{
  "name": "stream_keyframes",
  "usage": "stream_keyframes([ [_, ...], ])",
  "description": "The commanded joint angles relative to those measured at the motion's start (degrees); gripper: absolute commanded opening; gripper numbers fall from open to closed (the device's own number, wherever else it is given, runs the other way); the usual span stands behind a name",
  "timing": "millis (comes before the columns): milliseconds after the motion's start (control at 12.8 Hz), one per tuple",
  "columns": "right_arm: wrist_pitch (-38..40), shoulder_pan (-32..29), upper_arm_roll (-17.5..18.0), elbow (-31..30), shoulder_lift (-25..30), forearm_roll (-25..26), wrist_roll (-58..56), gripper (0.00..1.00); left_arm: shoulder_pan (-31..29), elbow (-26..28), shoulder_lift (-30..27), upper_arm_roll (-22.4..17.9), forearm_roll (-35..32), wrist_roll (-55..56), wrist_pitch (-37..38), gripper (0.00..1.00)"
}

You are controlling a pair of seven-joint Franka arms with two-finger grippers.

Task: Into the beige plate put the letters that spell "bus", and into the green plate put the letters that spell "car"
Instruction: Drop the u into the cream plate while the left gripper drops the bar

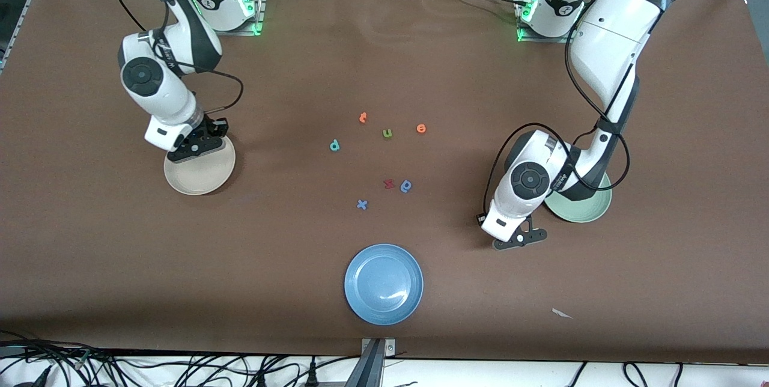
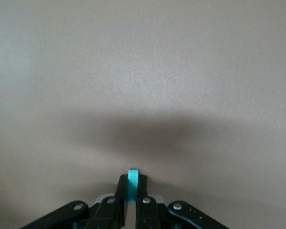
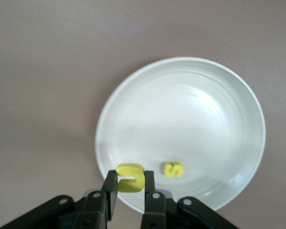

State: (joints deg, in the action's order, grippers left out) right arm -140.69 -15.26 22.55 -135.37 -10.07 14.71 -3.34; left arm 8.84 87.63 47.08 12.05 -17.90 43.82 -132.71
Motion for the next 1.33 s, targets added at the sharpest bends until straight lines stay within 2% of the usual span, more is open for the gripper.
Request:
stream_keyframes([
  [0,-0.8,-0.5,0.4,-0.3,-0.4,0.0,-0.5,0.74,-0.7,-2.9,0.1,-0.2,0.8,0.6,1.7,0.00],
  [78,-0.8,-0.5,0.4,-0.3,-0.4,0.0,-0.5,0.74,-1.6,-3.3,-0.7,-0.2,1.9,0.6,2.5,0.00],
  [234,-0.8,-0.5,0.5,-0.2,-0.4,-0.7,-0.5,0.74,-3.2,-3.3,-2.9,0.3,2.1,-0.9,9.6,0.00],
  [312,-0.8,-0.4,0.5,-0.2,-0.3,-3.0,-0.4,0.74,-4.4,-3.0,-4.3,0.7,2.4,-2.8,12.5,0.00],
  [468,-1.5,2.1,0.8,0.6,-1.0,-10.5,-0.4,0.74,-8.0,-2.0,-7.6,2.1,6.6,-9.6,19.0,0.00],
  [624,-3.6,7.7,0.7,1.1,-1.4,-19.8,0.3,0.74,-10.4,-1.3,-10.8,2.3,8.2,-16.5,26.9,0.00],
  [702,-4.4,10.4,0.6,1.5,-1.6,-20.9,3.5,0.74,-11.8,0.2,-12.3,2.3,8.2,-19.0,28.3,0.00],
  [1092,-7.9,20.8,0.0,6.6,-7.8,-20.3,19.1,0.74,-17.4,7.3,-14.3,2.3,8.1,-25.9,26.1,0.00],
  [1248,-11.3,26.3,-3.7,6.7,-10.5,-17.1,22.0,0.74,-18.3,10.6,-14.3,2.2,8.1,-26.8,21.2,0.00],
])
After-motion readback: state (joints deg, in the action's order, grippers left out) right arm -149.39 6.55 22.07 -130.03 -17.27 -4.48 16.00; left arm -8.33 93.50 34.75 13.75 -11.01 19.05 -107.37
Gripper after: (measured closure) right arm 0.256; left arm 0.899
